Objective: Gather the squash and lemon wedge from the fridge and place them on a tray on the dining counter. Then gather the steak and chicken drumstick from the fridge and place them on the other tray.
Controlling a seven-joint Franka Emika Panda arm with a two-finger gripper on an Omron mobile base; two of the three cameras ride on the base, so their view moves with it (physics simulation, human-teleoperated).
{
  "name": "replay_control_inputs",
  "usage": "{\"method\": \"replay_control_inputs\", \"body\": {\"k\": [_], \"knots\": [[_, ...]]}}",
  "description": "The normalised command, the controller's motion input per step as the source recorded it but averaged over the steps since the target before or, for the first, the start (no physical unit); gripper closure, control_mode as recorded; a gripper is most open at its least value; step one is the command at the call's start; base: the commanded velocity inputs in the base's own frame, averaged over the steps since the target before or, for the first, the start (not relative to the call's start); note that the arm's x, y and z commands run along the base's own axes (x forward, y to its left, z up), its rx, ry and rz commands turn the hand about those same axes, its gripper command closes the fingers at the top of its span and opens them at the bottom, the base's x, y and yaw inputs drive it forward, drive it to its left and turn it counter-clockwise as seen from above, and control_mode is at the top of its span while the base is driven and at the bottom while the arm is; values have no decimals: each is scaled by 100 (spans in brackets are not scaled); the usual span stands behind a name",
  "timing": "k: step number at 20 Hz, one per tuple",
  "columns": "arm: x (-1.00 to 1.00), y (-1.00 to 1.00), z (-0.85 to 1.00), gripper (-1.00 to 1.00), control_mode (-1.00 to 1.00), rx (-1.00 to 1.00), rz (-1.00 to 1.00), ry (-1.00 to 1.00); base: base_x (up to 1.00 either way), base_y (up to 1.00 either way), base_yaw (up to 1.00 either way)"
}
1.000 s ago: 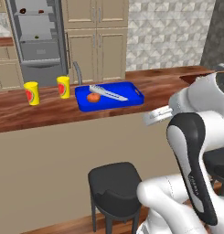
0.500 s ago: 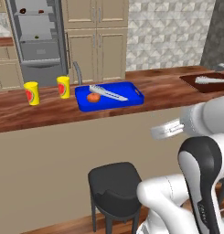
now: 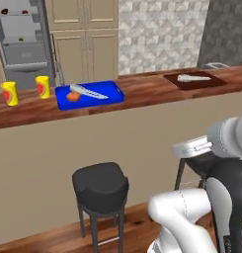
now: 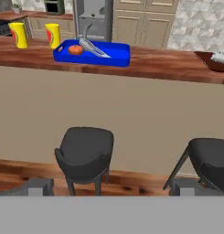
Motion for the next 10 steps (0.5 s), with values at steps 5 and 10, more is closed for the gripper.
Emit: {"method": "replay_control_inputs", "body": {"k": [5,10], "knots": [[0,0,0,-100,100,0,0,0,-16,-97,-26],[0,0,0,-100,100,0,0,0,0,-100,-23]]}}
